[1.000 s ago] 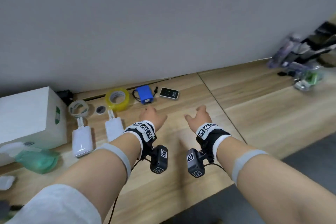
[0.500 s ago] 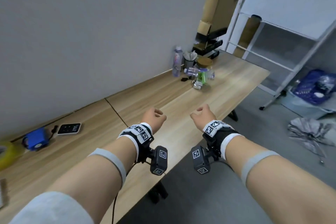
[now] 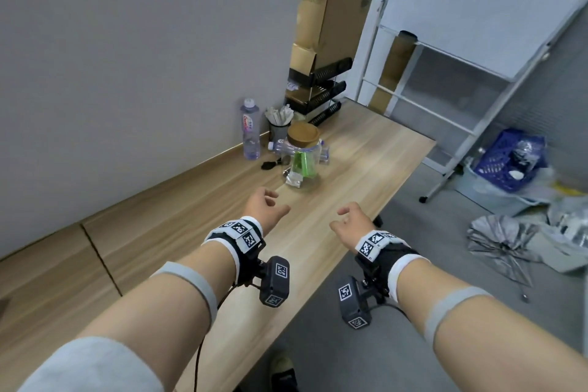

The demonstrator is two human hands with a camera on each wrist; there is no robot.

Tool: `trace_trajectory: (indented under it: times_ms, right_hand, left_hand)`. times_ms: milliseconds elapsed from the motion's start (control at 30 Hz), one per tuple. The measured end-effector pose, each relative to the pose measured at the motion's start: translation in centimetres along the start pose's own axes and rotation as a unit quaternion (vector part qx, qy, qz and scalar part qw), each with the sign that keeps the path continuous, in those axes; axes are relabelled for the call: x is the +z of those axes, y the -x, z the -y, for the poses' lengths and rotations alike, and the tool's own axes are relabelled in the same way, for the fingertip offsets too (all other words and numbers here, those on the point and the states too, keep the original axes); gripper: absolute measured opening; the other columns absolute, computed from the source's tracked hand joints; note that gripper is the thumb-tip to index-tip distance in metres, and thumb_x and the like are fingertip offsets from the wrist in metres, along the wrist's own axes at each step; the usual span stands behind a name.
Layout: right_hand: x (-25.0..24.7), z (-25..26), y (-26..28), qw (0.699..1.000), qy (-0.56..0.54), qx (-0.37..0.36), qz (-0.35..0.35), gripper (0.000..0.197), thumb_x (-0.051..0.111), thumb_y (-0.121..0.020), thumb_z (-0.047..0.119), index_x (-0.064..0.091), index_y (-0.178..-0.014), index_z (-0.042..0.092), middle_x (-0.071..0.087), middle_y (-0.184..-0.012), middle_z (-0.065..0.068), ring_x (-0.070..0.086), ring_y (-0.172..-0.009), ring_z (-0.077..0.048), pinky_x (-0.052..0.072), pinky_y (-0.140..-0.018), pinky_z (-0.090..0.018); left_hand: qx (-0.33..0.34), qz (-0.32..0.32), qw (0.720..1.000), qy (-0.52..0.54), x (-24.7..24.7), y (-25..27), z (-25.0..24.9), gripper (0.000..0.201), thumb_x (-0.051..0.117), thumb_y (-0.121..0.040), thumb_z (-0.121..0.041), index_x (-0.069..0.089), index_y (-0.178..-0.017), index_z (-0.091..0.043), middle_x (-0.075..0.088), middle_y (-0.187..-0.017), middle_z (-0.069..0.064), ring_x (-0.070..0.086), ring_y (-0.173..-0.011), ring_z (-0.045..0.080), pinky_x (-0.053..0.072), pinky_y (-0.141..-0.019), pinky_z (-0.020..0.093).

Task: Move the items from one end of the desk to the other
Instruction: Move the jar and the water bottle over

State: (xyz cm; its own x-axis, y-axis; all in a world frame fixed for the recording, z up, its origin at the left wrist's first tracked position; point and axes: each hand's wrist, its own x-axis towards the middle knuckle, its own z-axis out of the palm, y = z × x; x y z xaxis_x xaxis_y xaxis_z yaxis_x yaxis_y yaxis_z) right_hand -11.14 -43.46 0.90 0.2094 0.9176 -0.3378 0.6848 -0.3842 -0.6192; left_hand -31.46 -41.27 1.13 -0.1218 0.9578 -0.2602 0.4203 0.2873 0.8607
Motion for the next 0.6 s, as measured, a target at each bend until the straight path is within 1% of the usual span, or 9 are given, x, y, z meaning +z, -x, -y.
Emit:
trace_trajectory:
  times_ms: [100, 167, 233, 267, 333, 400, 467, 533, 600]
  right_hand:
    - [-2.0, -1.1, -4.5, 0.999, 0.034, 0.026, 0.006, 0.032, 0.061, -0.086, 0.027, 0.049, -0.114, 0.019, 0.061, -0.091, -0.003, 0.064, -0.09, -0.028, 0.05, -0.085, -0.033]
    - [-3.4, -1.8, -7.3, 0.998, 0.05, 0.038, 0.013, 0.032, 0.061, -0.085, 0.027, 0.05, -0.114, 0.018, 0.06, -0.089, -0.002, 0.063, -0.088, -0.027, 0.051, -0.084, -0.032]
    - [-4.9, -2.3, -10.0, 0.997, 0.063, 0.049, 0.018, 0.032, 0.061, -0.083, 0.028, 0.051, -0.113, 0.02, 0.059, -0.084, 0.001, 0.065, -0.087, -0.026, 0.052, -0.086, -0.033]
    - [-5.5, -2.5, -11.4, 0.996, 0.066, 0.055, 0.022, 0.032, 0.061, -0.083, 0.029, 0.051, -0.112, 0.021, 0.059, -0.083, 0.001, 0.065, -0.087, -0.026, 0.053, -0.086, -0.035]
    - [-6.6, -2.3, -14.0, 0.997, 0.059, 0.054, 0.024, 0.03, 0.061, -0.083, 0.028, 0.052, -0.11, 0.02, 0.06, -0.083, 0.0, 0.066, -0.086, -0.028, 0.053, -0.086, -0.036]
    - [-7.3, -1.9, -16.9, 0.998, 0.05, 0.045, 0.019, 0.027, 0.061, -0.083, 0.027, 0.052, -0.108, 0.02, 0.063, -0.089, -0.005, 0.066, -0.087, -0.029, 0.053, -0.084, -0.036]
    - [-7.8, -1.3, -19.9, 0.998, 0.054, 0.035, 0.026, 0.028, 0.061, -0.083, 0.027, 0.052, -0.109, 0.02, 0.064, -0.096, -0.006, 0.066, -0.088, -0.029, 0.052, -0.083, -0.034]
    - [-7.9, -1.0, -23.1, 0.997, 0.061, 0.022, 0.044, 0.03, 0.061, -0.085, 0.026, 0.052, -0.112, 0.018, 0.063, -0.097, -0.006, 0.062, -0.087, -0.028, 0.048, -0.08, -0.031]
    - [-7.7, -0.8, -26.8, 0.996, 0.07, 0.008, 0.059, 0.032, 0.059, -0.085, 0.025, 0.053, -0.115, 0.018, 0.064, -0.103, -0.009, 0.061, -0.089, -0.028, 0.045, -0.077, -0.028]
  left_hand:
    - [-0.018, 0.002, 1.0, 0.008, 2.4, -4.4, -2.0, 0.055, 0.08, -0.079, -0.024, 0.054, -0.126, -0.013, 0.058, -0.116, 0.008, 0.057, -0.097, 0.02, 0.044, -0.079, 0.029]
    - [-0.014, -0.007, 1.0, -0.004, 3.5, -7.0, -3.4, 0.07, 0.085, -0.073, -0.029, 0.05, -0.132, -0.018, 0.055, -0.124, 0.01, 0.058, -0.106, 0.023, 0.05, -0.092, 0.036]
    - [-0.005, -0.015, 1.0, -0.025, 4.2, -9.4, -4.9, 0.083, 0.088, -0.069, -0.031, 0.044, -0.139, -0.021, 0.047, -0.132, 0.012, 0.055, -0.117, 0.027, 0.047, -0.105, 0.041]
    - [0.002, -0.013, 0.999, -0.031, 4.5, -10.5, -5.7, 0.088, 0.088, -0.068, -0.03, 0.041, -0.142, -0.023, 0.042, -0.136, 0.012, 0.051, -0.122, 0.027, 0.043, -0.11, 0.039]
    - [0.023, -0.013, 0.999, -0.048, 4.9, -12.6, -7.1, 0.097, 0.088, -0.068, -0.029, 0.035, -0.149, -0.029, 0.034, -0.14, 0.011, 0.045, -0.128, 0.026, 0.035, -0.114, 0.035]
    - [0.042, -0.022, 0.996, -0.071, 5.5, -15.0, -8.2, 0.106, 0.088, -0.067, -0.032, 0.027, -0.153, -0.034, 0.031, -0.144, 0.01, 0.041, -0.134, 0.027, 0.033, -0.116, 0.035]
    - [0.047, -0.032, 0.994, -0.098, 6.2, -17.3, -8.9, 0.112, 0.087, -0.066, -0.035, 0.021, -0.155, -0.038, 0.026, -0.15, 0.009, 0.037, -0.139, 0.027, 0.032, -0.118, 0.037]
    - [0.043, -0.031, 0.989, -0.135, 6.9, -19.5, -9.8, 0.114, 0.086, -0.065, -0.041, 0.016, -0.155, -0.042, 0.022, -0.156, 0.01, 0.033, -0.142, 0.029, 0.032, -0.119, 0.039]
    - [0.034, -0.033, 0.982, -0.18, 7.7, -21.8, -10.4, 0.114, 0.084, -0.063, -0.048, 0.016, -0.154, -0.044, 0.018, -0.16, 0.011, 0.027, -0.146, 0.032, 0.031, -0.119, 0.045]
